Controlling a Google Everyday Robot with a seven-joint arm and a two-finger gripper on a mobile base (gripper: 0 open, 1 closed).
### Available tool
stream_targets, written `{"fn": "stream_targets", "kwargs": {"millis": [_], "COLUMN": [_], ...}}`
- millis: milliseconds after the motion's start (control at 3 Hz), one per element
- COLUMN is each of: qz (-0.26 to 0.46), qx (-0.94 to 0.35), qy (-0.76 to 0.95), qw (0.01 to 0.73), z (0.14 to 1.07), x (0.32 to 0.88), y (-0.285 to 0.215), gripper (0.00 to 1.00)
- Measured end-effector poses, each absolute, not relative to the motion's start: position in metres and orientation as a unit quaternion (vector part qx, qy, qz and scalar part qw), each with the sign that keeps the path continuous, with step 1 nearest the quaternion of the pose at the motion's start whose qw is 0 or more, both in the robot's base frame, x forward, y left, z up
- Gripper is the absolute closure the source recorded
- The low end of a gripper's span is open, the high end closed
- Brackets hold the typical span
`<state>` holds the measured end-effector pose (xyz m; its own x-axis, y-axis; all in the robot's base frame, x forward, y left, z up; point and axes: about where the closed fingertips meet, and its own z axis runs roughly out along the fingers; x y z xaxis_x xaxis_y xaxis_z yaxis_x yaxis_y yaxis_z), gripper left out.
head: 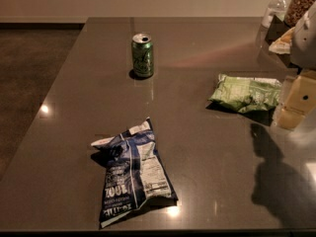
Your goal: Move blue chip bag near green can
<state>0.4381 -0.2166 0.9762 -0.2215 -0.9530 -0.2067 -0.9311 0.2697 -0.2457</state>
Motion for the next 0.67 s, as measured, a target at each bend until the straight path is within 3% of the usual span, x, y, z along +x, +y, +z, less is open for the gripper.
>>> {"fn": "stream_targets", "kwargs": {"millis": [667], "qz": [-0.012], "qx": [-0.626], "qy": [0.762], "qw": [0.163], "z": [0.970], "x": [0.433], "y": [-0.188], "gripper": [0.00]}}
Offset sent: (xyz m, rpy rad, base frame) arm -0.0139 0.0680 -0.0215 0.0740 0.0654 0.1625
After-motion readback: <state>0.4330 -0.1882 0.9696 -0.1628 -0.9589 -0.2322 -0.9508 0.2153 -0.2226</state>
